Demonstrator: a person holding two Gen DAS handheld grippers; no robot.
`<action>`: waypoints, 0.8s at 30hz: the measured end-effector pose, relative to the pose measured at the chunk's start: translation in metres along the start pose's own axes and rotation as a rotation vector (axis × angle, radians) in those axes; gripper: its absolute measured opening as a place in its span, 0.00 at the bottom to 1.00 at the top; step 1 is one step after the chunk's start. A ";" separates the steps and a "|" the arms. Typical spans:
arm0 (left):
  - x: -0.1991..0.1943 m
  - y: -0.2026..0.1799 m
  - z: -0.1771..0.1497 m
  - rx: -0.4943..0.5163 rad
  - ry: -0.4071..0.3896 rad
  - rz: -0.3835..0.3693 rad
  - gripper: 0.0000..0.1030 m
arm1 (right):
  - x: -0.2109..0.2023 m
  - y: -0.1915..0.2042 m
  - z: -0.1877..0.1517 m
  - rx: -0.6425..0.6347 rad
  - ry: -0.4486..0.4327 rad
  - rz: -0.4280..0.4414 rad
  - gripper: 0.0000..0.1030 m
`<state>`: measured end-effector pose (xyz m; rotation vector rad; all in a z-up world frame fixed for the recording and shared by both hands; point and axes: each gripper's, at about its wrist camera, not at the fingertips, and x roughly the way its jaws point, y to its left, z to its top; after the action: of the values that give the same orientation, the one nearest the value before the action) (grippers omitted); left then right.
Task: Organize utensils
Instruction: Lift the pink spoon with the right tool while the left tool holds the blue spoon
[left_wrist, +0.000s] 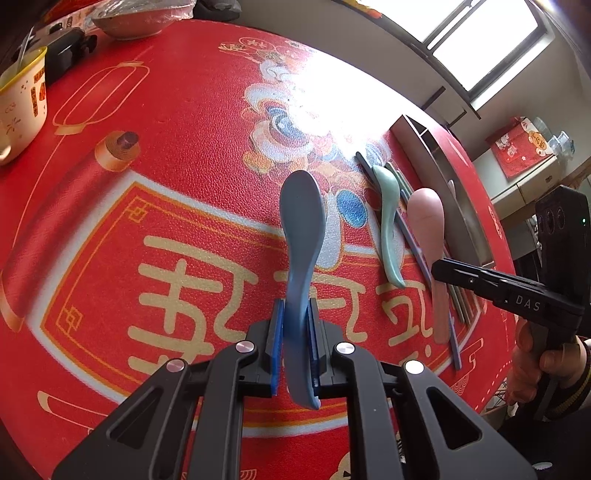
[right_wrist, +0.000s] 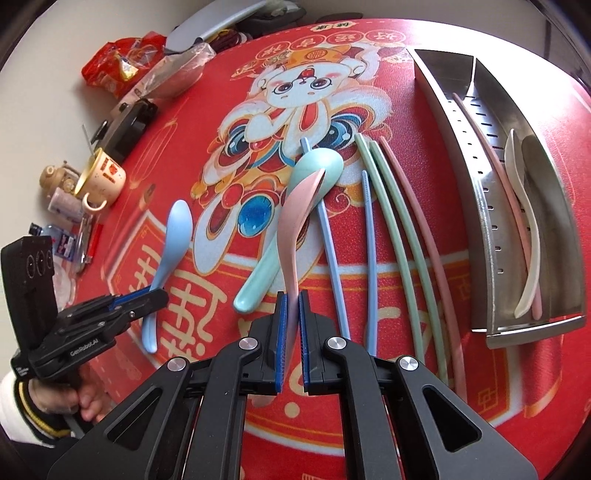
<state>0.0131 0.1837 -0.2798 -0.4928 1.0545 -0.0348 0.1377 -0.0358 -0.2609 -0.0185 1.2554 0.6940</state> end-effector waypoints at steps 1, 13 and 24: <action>-0.003 0.000 0.002 -0.001 -0.013 0.000 0.11 | -0.003 -0.001 0.000 0.000 -0.010 0.000 0.06; -0.016 -0.013 0.014 -0.014 -0.065 -0.003 0.11 | -0.032 -0.019 0.008 0.005 -0.096 -0.028 0.06; -0.012 -0.037 0.018 -0.031 -0.097 -0.026 0.11 | -0.071 -0.080 0.039 -0.025 -0.154 -0.230 0.06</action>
<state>0.0295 0.1605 -0.2481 -0.5312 0.9551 -0.0171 0.2009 -0.1186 -0.2138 -0.1254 1.0770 0.5021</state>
